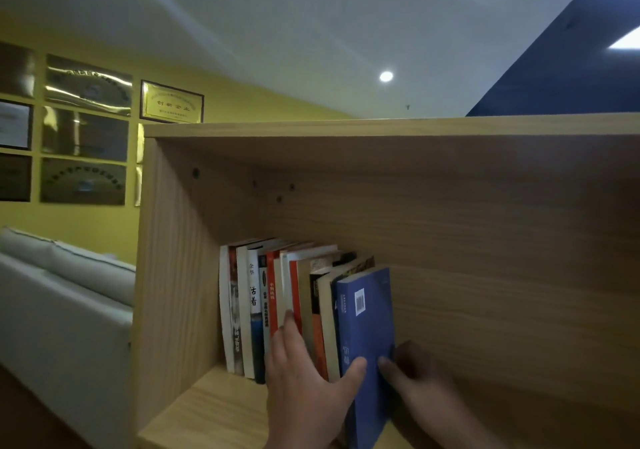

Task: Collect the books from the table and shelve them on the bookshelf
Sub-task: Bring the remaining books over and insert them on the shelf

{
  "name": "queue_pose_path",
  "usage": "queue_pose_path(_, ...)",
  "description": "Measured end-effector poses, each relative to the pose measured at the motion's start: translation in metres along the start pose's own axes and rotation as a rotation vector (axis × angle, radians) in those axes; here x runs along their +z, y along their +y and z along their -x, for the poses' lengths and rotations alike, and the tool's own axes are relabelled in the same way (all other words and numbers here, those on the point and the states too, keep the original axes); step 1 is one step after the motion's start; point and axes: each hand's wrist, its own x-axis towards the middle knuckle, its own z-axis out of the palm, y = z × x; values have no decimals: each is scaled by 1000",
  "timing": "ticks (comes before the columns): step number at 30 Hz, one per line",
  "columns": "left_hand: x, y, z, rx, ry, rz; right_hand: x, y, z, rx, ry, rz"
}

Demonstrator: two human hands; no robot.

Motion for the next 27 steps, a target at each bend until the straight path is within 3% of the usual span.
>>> queue_pose_path(4, -3, 1, -3, -34, -66, 13, 1, 1, 7, 5, -269, -122)
queue_pose_path(9, -5, -7, -5, 59, 0, 52, -1, 1, 1, 0, -300, -66)
queue_pose_path(13, -4, -7, -9, 21, -22, 39, -1, -1, 5, -54, -362, -58)
queue_pose_path(16, -6, -10, -13, 2, -54, 14, 6, -6, 7, -76, -358, -42)
queue_pose_path(19, -12, -14, -20, 73, -91, 0, 14, 2, -1, -76, -251, -78)
queue_pose_path(24, -37, -32, -41, 184, -265, -206, 27, 11, -9, -42, -195, -59)
queue_pose_path(27, -33, -31, -40, 194, -240, -210, 28, 13, -12, -66, -176, -51)
